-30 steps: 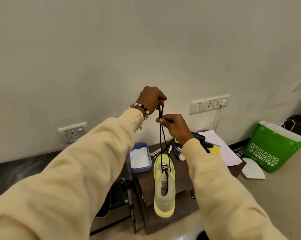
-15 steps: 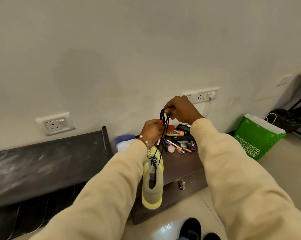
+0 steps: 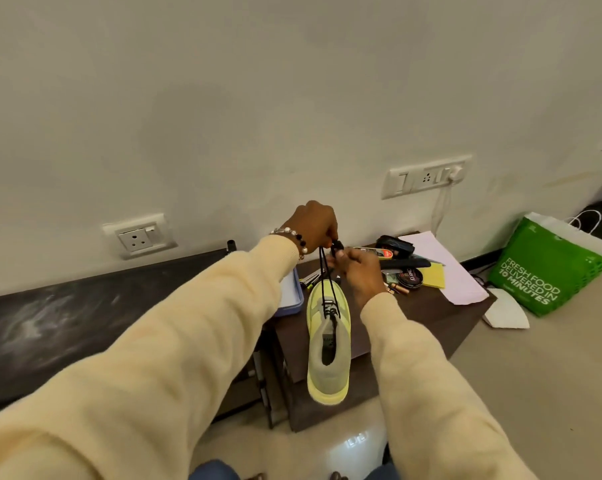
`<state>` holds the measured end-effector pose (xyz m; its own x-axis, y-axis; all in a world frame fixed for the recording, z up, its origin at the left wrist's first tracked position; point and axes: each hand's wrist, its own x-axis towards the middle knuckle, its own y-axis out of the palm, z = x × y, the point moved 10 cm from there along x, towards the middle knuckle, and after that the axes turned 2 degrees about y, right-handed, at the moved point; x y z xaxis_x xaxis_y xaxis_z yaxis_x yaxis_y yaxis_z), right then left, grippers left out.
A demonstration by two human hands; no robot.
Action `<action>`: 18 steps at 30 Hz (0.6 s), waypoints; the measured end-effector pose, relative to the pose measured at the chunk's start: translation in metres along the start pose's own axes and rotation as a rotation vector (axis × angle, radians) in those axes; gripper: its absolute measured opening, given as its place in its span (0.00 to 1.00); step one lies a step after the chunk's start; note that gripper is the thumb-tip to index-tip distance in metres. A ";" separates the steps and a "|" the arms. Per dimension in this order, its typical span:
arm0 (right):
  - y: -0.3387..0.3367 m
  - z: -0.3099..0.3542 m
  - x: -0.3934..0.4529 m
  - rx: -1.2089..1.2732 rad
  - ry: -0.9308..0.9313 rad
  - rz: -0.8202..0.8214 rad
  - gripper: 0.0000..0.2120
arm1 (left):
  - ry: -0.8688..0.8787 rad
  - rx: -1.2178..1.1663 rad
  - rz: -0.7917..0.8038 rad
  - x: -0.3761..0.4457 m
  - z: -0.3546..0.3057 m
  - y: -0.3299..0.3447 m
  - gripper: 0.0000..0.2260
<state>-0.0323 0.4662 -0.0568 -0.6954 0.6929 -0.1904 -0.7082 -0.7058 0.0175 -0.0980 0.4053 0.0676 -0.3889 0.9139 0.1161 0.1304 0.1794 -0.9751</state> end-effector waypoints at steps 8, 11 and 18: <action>0.021 -0.005 0.001 0.027 0.015 0.131 0.08 | -0.047 0.064 -0.003 -0.009 0.029 0.006 0.09; 0.016 0.013 0.004 -0.187 -0.077 0.140 0.07 | -0.228 -0.252 -0.177 -0.026 0.062 0.024 0.07; 0.026 0.040 0.013 -0.994 -0.236 0.244 0.06 | -0.704 -1.380 -0.401 -0.064 0.075 0.162 0.08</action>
<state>-0.0651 0.4628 -0.0201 -0.8878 0.4509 -0.0921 -0.2005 -0.5590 -0.8046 -0.1203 0.3490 -0.1122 -0.8720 0.4565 -0.1765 0.4551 0.8890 0.0507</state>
